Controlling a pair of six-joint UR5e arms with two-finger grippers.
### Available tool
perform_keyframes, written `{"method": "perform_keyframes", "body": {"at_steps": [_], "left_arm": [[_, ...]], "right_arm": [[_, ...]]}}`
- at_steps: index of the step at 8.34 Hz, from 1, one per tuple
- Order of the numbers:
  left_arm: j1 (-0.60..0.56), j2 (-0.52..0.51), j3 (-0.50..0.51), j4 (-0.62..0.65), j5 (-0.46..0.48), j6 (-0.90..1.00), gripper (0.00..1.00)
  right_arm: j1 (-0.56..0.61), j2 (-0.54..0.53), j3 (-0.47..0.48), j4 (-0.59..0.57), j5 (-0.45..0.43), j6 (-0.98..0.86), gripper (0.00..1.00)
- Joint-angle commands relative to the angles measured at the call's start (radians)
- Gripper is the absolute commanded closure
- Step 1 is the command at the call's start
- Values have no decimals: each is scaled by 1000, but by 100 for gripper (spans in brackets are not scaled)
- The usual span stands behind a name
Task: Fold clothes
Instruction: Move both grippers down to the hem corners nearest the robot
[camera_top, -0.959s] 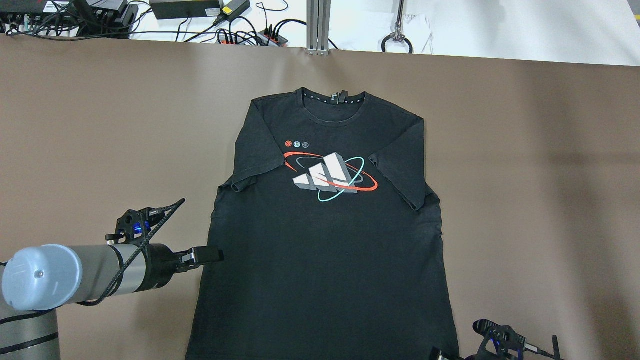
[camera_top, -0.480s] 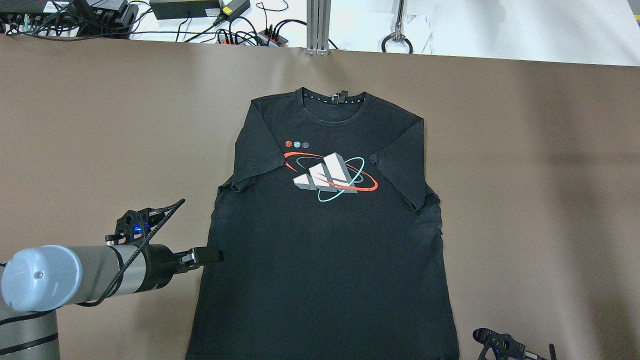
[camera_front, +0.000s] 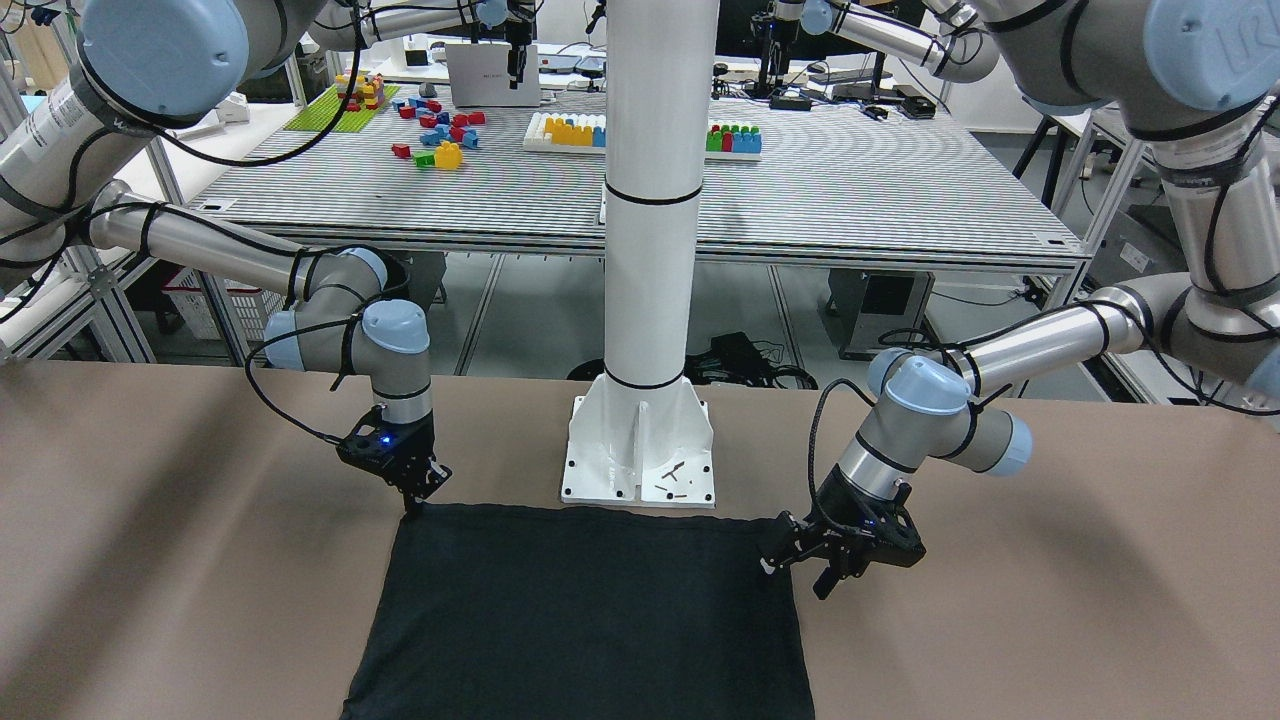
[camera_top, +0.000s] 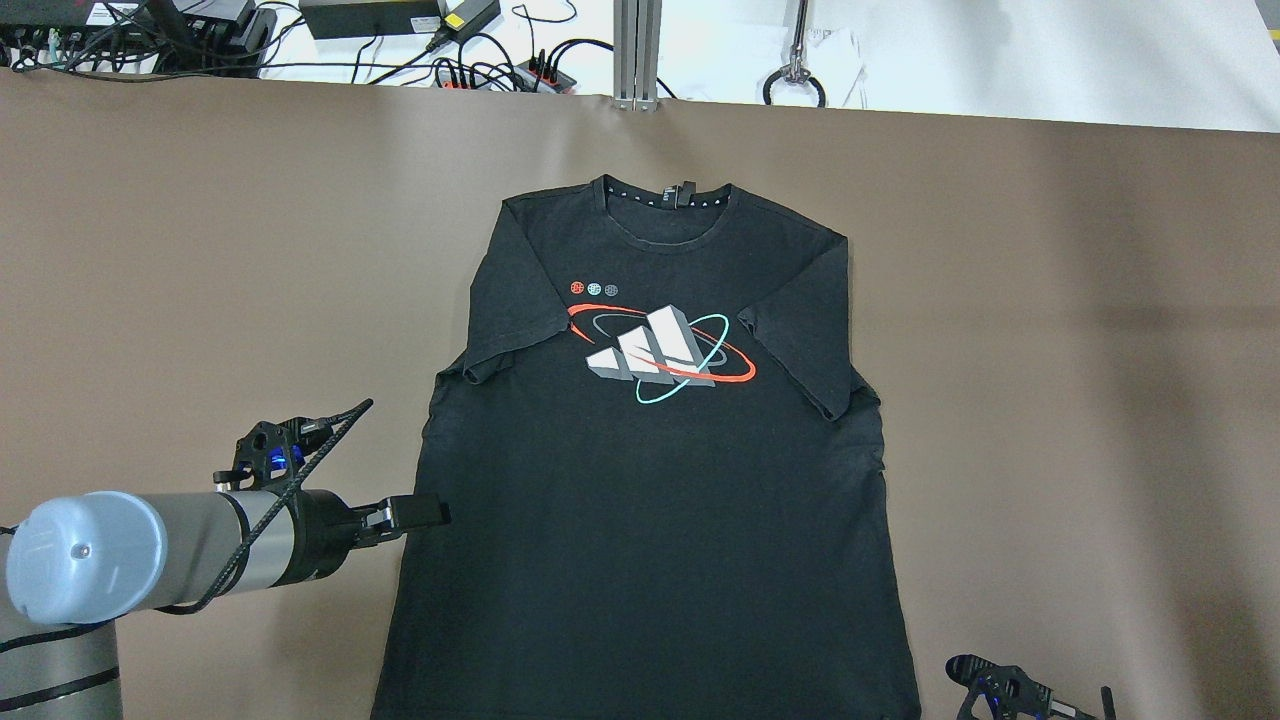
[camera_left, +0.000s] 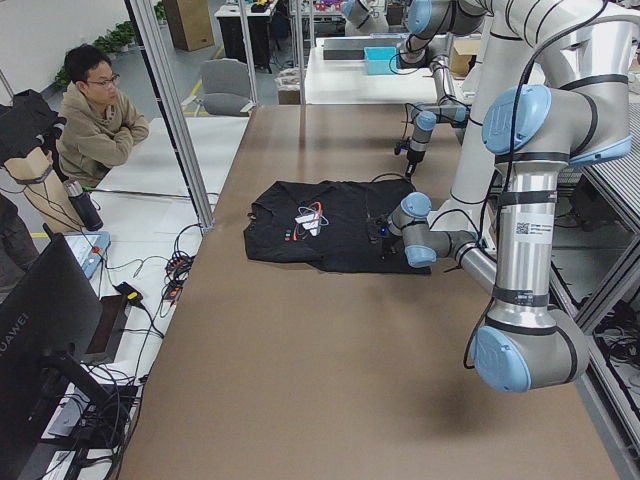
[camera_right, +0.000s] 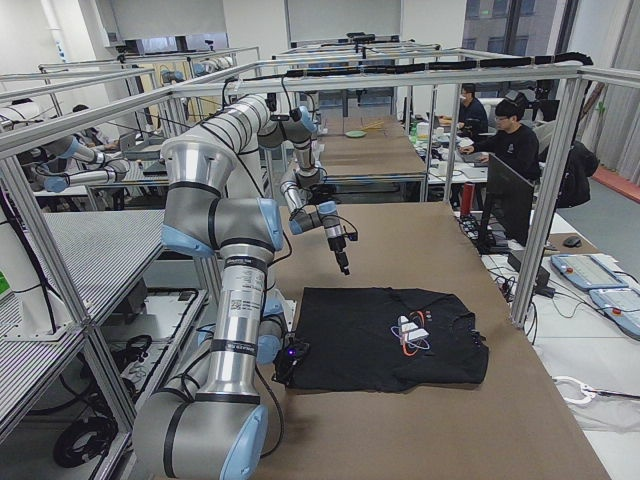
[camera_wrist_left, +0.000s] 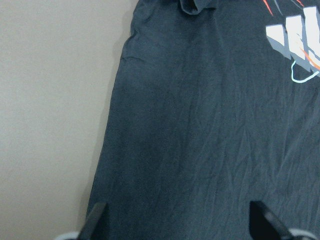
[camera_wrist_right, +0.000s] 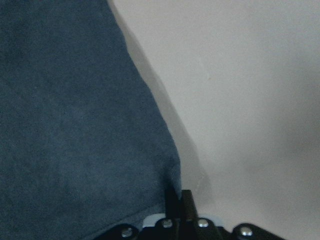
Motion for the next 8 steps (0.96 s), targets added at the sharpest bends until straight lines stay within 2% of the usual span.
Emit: {"method": "perform_keyframes", "body": {"at_steps": [1,4,6,8], "left_arm": [[8,-1,1,0,2,0,0],[97,-4,-2,24,118,-62,0],[166,8,-54,145,211,-123,2],[268,15,-112,289,288,-196,19]], "right_arm": [[-2,-4,15,-2,6,-6,86],[-2,-23,46,-6,14,-10,84],[-2,-24,52,-5,17,-9,100],[-3,-24,58,-5,20,-10,100]]}}
